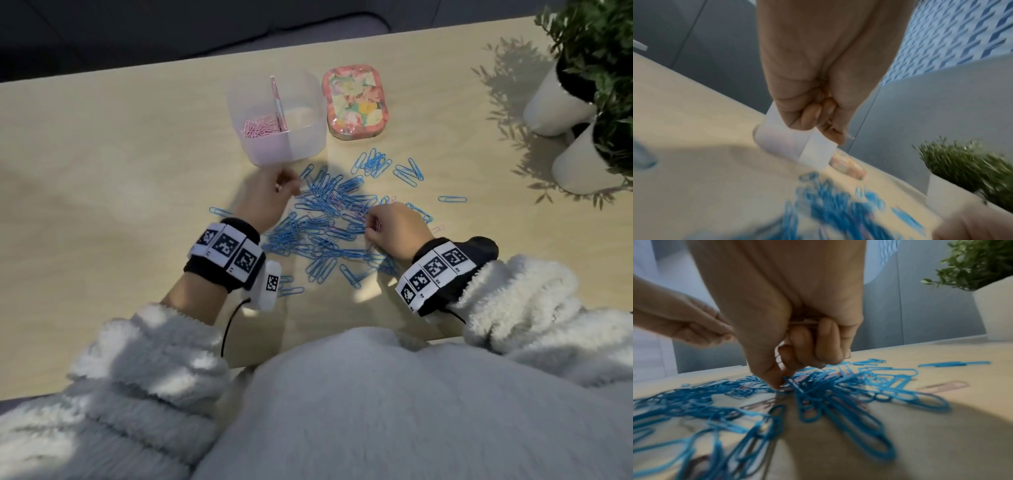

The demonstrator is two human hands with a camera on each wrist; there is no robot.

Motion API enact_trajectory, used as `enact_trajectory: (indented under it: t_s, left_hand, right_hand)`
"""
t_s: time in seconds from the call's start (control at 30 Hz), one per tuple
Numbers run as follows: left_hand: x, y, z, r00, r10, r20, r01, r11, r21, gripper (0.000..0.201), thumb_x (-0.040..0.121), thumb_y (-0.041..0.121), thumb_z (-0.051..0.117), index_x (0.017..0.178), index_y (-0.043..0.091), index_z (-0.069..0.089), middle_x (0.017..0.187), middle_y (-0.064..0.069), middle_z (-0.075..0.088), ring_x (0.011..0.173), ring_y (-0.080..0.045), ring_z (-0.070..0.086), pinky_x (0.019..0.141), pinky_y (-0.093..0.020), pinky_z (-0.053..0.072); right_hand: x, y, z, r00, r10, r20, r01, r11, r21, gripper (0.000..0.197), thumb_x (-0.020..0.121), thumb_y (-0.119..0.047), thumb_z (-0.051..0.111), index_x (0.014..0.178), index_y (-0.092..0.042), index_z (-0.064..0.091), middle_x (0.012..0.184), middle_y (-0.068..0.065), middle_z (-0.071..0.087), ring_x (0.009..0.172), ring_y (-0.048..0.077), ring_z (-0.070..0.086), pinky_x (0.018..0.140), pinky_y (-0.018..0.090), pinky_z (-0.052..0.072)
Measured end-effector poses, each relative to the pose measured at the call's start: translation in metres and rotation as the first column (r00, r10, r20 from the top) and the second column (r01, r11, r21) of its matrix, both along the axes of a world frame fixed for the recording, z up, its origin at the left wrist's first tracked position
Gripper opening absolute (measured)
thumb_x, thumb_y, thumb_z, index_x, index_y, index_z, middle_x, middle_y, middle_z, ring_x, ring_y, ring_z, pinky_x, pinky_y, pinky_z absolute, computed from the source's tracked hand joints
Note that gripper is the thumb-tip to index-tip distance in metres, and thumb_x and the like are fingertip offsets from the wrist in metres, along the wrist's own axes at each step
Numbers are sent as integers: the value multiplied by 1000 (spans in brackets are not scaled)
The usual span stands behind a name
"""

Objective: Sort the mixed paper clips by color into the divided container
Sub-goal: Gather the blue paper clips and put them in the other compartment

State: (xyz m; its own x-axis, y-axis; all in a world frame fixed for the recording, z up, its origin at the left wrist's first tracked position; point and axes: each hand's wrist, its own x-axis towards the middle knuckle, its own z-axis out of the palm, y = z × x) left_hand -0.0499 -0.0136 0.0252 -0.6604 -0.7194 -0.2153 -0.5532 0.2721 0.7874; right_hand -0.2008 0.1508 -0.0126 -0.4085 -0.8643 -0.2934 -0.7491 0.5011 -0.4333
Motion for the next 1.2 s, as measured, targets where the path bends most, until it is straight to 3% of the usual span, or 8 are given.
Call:
enact_trajectory:
  t_s: [0.23,0.4,0.5,0.57,0.73,0.9,1.07,1.2]
  left_hand:
    - [-40,-68,39,989,125,75,-92,937,-338,33,85,13,38,102,2,65,107,-22,66,101,-35,59,87,-36,46]
    - [-55,-74,38,911,76,405,110,903,-416,31,90,9,37,102,-4,63,107,-30,62,101,-43,56,84,-43,44]
    - [-55,-59,31,930,51,363,196,768,-609,29,89,5,36,104,-6,59,109,-29,60,103,-41,53,87,-47,43]
    - [-52,-35,28,970,-37,241,203,670,-714,26,86,3,42,103,-1,61,108,-23,61,101,-39,53,85,-46,44]
    - [-42,38,-10,789,-473,392,612,658,-438,19,85,16,50,96,15,64,100,-11,64,101,-33,54,84,-42,40]
    - [-32,48,-40,762,-427,487,618,705,-348,19,90,14,47,103,12,59,110,-12,58,105,-33,53,86,-42,40]
    - [-21,40,-44,789,-420,448,583,742,-331,17,88,13,52,102,9,58,105,-14,59,101,-34,54,84,-44,41]
    - [-12,37,-44,757,-471,452,630,708,-318,27,82,11,61,108,12,57,108,-12,60,101,-34,53,86,-41,39]
  right_hand:
    - [-10,2,8,986,0,165,-3,1000,17,18,81,-17,58,65,-10,59,66,7,59,67,26,56,65,32,44]
    - [-19,-1,5,839,-315,444,340,940,26,34,89,-18,52,56,-9,54,54,7,55,33,4,46,45,21,38]
    - [-21,2,12,687,-449,571,474,873,117,37,93,-19,50,56,-13,50,52,6,46,25,2,37,30,11,24]
    - [-23,4,10,719,-405,565,445,892,73,37,91,-21,55,55,-12,51,50,5,45,27,2,36,32,13,27]
    - [-19,17,-1,964,22,263,-22,1000,-3,13,84,-25,64,72,-22,68,63,-2,65,56,3,56,62,28,42]
    - [-9,25,-4,963,264,-53,-257,960,107,11,89,-24,51,98,-22,57,94,5,67,91,29,61,71,34,43]
    - [-11,17,2,959,273,74,-281,951,127,12,88,-12,47,79,-20,46,74,0,54,69,23,50,62,29,36]
    - [-20,-10,26,807,-104,581,140,990,-19,23,92,-10,50,69,-15,50,53,1,51,41,10,44,42,20,37]
